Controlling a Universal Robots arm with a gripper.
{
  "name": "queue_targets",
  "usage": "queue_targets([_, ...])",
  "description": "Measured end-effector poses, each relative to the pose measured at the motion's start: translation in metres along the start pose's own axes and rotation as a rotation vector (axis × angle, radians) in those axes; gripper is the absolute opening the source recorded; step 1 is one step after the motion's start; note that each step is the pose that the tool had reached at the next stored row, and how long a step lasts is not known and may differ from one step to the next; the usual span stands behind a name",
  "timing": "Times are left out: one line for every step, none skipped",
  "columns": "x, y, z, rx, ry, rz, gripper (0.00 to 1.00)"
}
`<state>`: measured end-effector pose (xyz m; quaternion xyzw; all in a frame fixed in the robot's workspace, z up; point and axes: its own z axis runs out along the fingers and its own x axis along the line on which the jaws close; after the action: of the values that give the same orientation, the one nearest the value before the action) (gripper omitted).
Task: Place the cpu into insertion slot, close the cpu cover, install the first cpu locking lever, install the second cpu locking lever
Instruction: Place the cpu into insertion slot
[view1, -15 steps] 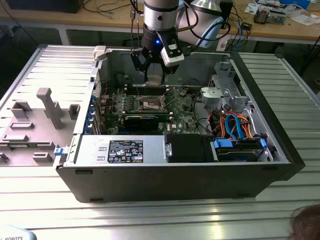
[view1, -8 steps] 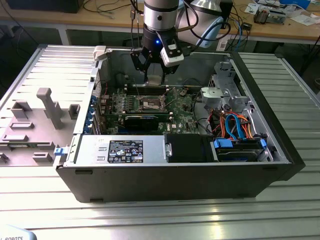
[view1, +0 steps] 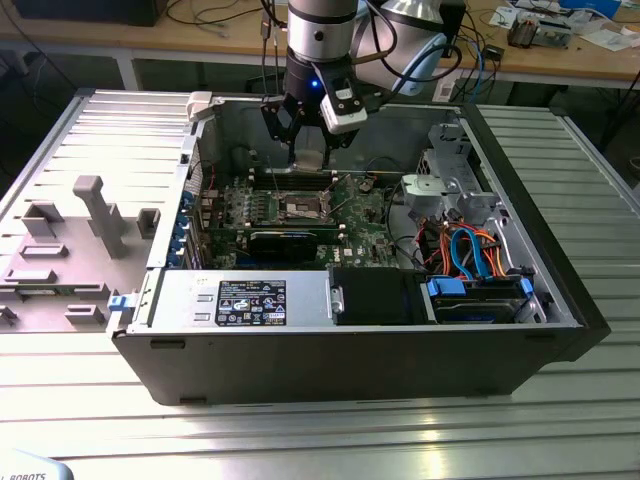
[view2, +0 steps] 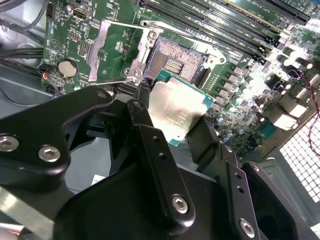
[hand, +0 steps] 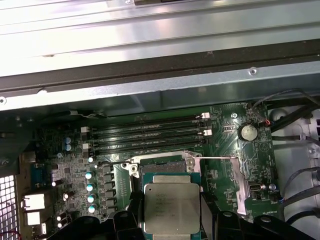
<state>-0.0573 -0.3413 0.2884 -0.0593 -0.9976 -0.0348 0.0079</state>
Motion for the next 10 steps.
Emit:
queue_targets([0.0, 0.0, 0.0, 0.0, -0.0001, 0.001, 0.55])
queue_targets([0.0, 0.0, 0.0, -0.0001, -0.0003, 0.003, 0.55])
queue_targets([0.0, 0.0, 0.0001, -0.0002, -0.0004, 0.005, 0.55])
queue_targets([0.0, 0.0, 0.0, -0.0002, -0.0006, 0.008, 0.55])
queue_targets([0.0, 0.0, 0.0001, -0.0002, -0.0007, 0.009, 0.55])
queue_targets([0.0, 0.0, 0.0, -0.0002, -0.0007, 0.01, 0.55])
queue_targets([0.0, 0.0, 0.0001, -0.0002, -0.0008, 0.011, 0.55])
queue_targets([0.0, 0.0, 0.0, -0.0002, -0.0009, 0.012, 0.55])
queue_targets([0.0, 0.0, 0.0001, -0.0003, -0.001, 0.013, 0.55])
queue_targets([0.0, 0.0, 0.0001, -0.0003, -0.0011, 0.015, 0.55])
